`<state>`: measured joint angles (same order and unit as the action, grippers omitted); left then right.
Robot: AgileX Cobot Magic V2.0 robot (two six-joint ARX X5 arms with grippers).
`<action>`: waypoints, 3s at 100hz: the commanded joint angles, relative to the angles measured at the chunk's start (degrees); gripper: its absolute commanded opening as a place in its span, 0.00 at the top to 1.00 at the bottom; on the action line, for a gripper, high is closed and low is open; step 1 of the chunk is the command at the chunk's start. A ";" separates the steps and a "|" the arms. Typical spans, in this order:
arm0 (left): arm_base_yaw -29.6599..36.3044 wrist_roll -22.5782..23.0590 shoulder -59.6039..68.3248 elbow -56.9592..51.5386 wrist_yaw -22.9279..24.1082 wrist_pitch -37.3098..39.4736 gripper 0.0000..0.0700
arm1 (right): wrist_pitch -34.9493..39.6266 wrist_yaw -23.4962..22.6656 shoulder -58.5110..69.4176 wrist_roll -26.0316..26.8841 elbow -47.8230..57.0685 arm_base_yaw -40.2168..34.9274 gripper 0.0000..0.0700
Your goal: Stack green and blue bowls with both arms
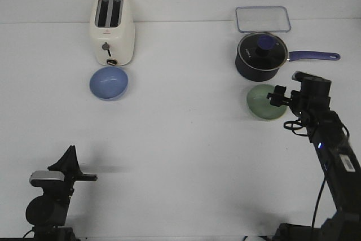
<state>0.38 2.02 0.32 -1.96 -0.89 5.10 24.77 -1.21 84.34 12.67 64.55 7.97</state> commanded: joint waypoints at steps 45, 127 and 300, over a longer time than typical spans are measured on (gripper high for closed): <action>-0.09 0.31 -0.13 1.16 -0.20 0.57 0.98 | 2.86 -1.07 12.66 -3.21 5.40 0.55 1.00; -0.09 0.31 -0.13 1.16 -0.20 0.57 0.98 | 14.14 -12.74 -22.53 2.10 -8.41 -20.92 1.00; -0.17 -34.91 22.29 -21.24 2.73 -9.16 0.98 | 0.44 -3.43 -37.05 2.56 -16.92 -30.38 0.58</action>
<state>0.32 -32.93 16.71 -18.48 1.17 -4.12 24.99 -4.67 47.37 16.45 46.74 -22.90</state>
